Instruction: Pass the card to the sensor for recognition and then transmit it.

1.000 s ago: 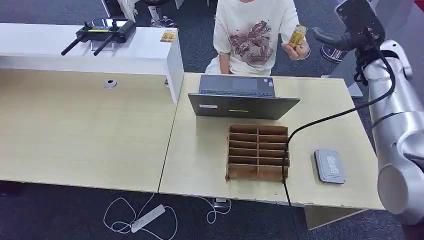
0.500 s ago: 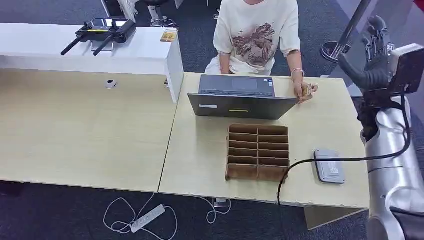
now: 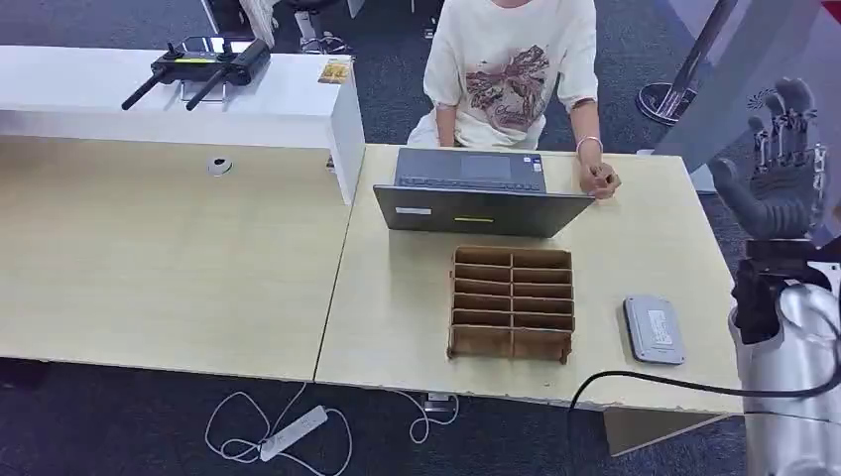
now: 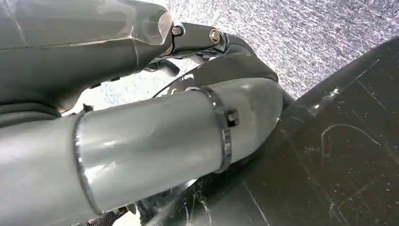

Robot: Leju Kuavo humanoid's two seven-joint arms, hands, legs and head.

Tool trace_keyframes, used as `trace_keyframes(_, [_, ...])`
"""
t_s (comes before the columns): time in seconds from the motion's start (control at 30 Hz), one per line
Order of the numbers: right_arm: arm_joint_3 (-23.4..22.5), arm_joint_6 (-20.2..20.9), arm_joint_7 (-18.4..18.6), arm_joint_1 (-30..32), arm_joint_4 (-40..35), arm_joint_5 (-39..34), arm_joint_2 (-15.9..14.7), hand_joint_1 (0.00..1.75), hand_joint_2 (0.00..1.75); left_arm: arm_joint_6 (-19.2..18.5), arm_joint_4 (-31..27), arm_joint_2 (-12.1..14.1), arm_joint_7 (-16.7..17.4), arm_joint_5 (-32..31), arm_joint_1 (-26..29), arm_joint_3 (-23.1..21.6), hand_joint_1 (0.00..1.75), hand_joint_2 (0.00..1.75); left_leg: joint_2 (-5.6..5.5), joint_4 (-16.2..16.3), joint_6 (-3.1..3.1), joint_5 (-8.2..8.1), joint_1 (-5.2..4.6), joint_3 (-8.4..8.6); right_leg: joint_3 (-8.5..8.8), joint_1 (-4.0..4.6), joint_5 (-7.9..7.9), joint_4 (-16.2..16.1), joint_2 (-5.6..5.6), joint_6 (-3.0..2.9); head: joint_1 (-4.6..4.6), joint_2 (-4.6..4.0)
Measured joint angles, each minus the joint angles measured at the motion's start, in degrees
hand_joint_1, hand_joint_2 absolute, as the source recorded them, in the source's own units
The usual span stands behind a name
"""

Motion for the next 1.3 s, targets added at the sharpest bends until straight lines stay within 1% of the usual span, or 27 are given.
trace_keyframes(0.17, [-2.1,0.9,0.4,4.0,-5.0,-3.6,0.4,0.00,1.75,0.0,0.0,-0.1,0.0,-0.3,-0.1,0.0,0.00,0.00,-0.03,0.0,0.00,0.00,0.00,-0.03,0.02,-0.01,0.00,0.0,-0.02,0.00,0.00,0.00])
trace_keyframes(0.27, [-3.6,-0.1,0.9,5.9,-7.9,-6.6,1.7,0.00,1.75,0.0,0.0,-0.2,0.1,-0.3,-0.2,0.0,0.00,0.00,-0.03,0.0,0.00,0.01,0.00,0.01,0.03,0.00,0.00,0.0,-0.03,0.00,0.02,0.00])
trace_keyframes(0.37, [-4.9,-3.7,0.1,9.9,-12.2,-6.9,3.8,0.00,1.75,0.3,0.0,-0.4,0.2,-0.1,-0.2,0.0,0.00,0.00,-0.05,0.0,0.00,0.00,0.00,-0.01,0.02,0.00,-0.01,0.0,-0.06,0.00,0.02,0.00])
trace_keyframes(0.47, [-5.6,-8.3,-1.0,13.1,-15.5,-6.6,5.4,0.00,1.75,0.7,0.0,-0.5,0.5,0.3,-0.2,0.0,0.00,0.00,-0.04,0.0,0.00,0.00,0.00,-0.01,0.00,0.00,-0.02,0.0,-0.02,-0.01,0.00,0.00])
trace_keyframes(0.53, [-5.8,-10.9,-1.6,15.0,-17.2,-7.0,6.1,0.00,1.75,0.9,0.0,-0.6,0.5,0.5,-0.2,0.0,0.00,0.00,-0.04,0.0,0.00,-0.01,0.00,-0.02,0.00,0.00,-0.05,0.0,-0.03,0.02,0.00,0.00])
trace_keyframes(0.57, [-5.8,-11.1,-1.8,16.2,-18.1,-8.2,6.3,0.00,1.75,1.1,0.0,-0.6,0.5,0.6,-0.2,0.0,0.00,0.00,-0.04,0.0,0.00,-0.01,0.00,-0.01,0.00,0.00,-0.06,0.0,-0.03,0.03,0.02,0.00])
trace_keyframes(0.63, [-5.8,-9.2,-1.5,18.9,-19.9,-11.7,6.4,0.00,1.75,1.4,0.0,-0.6,0.5,1.0,-0.1,0.0,0.00,0.00,-0.05,0.0,0.02,-0.02,0.00,-0.02,0.02,0.00,-0.07,0.0,-0.06,0.04,0.02,0.00])
trace_keyframes(0.67, [-5.8,-8.6,-1.7,20.5,-20.8,-12.4,6.4,0.00,1.75,1.5,0.0,-0.6,0.5,1.2,-0.1,0.0,0.00,0.00,-0.05,0.0,0.02,-0.02,0.00,-0.04,0.02,0.00,-0.07,0.0,-0.08,0.04,0.00,0.00])
trace_keyframes(0.77, [-5.8,-9.2,-3.8,24.5,-23.3,-8.4,6.5,0.00,1.75,2.0,0.0,-0.6,0.5,1.9,0.0,0.0,0.00,0.00,-0.04,0.0,0.05,-0.05,0.00,-0.04,0.01,-0.01,-0.07,0.0,-0.05,0.04,0.00,0.00])
trace_keyframes(0.9, [-5.7,-13.2,-6.1,29.4,-26.8,-1.9,7.5,0.00,1.75,2.4,0.0,-0.6,0.5,2.5,0.2,0.0,0.00,0.00,-0.04,0.0,0.00,-0.09,0.00,-0.04,0.00,0.00,-0.08,0.0,-0.05,0.03,0.00,0.00])
trace_keyframes(0.97, [-5.5,-14.6,-7.0,31.7,-28.2,-1.2,8.3,0.00,1.75,2.6,0.0,-0.6,0.5,2.4,0.2,0.0,0.00,0.00,-0.03,0.0,0.00,-0.09,0.01,-0.02,-0.01,0.00,-0.08,0.0,-0.04,0.03,0.00,0.00])
trace_keyframes(1.03, [-5.4,-16.3,-8.2,35.0,-30.0,-2.7,10.0,0.00,1.75,2.6,0.0,-0.6,0.7,2.4,0.3,0.0,0.00,0.00,-0.05,-0.1,-0.01,-0.09,0.03,-0.04,0.01,0.02,-0.14,0.0,-0.07,0.07,0.02,0.00])
trace_keyframes(1.1, [-5.0,-18.1,-8.9,36.8,-30.8,-2.9,12.0,0.00,1.75,2.7,0.0,-0.6,1.1,2.4,0.3,0.0,0.00,0.00,0.03,-0.1,-0.08,-0.14,0.02,-0.01,-0.03,0.01,-0.14,0.0,0.03,0.06,-0.02,0.00])
trace_keyframes(1.17, [-4.2,-22.3,-9.0,38.6,-31.7,0.7,13.9,0.00,1.75,3.0,0.0,-0.6,1.1,2.4,0.3,0.0,0.00,0.00,0.06,-0.1,-0.08,-0.16,0.05,0.03,0.02,0.04,-0.18,0.0,0.06,0.00,0.04,0.00])
trace_keyframes(1.23, [-2.8,-31.8,-8.9,40.9,-32.2,12.3,16.2,0.00,1.75,3.7,0.0,-0.7,1.1,2.7,0.5,0.0,0.00,0.00,0.06,-0.1,-0.08,-0.16,0.04,0.02,0.00,0.04,-0.20,0.0,0.04,-0.03,0.00,0.00])
trace_keyframes(1.27, [-2.2,-36.9,-8.4,41.5,-32.3,20.0,17.4,0.00,1.75,4.0,0.0,-0.8,1.2,2.8,0.6,0.0,0.00,0.00,0.08,-0.1,-0.08,-0.16,0.04,0.03,0.00,0.04,-0.22,0.0,0.06,-0.06,-0.02,0.00])
trace_keyframes(1.3, [-1.7,-40.5,-7.8,42.0,-32.4,26.2,18.2,0.00,1.75,4.2,0.0,-0.9,1.2,3.0,0.6,0.0,0.00,0.00,0.10,-0.1,-0.08,-0.16,0.05,0.04,0.00,0.05,-0.22,0.0,0.07,-0.06,0.00,0.00])
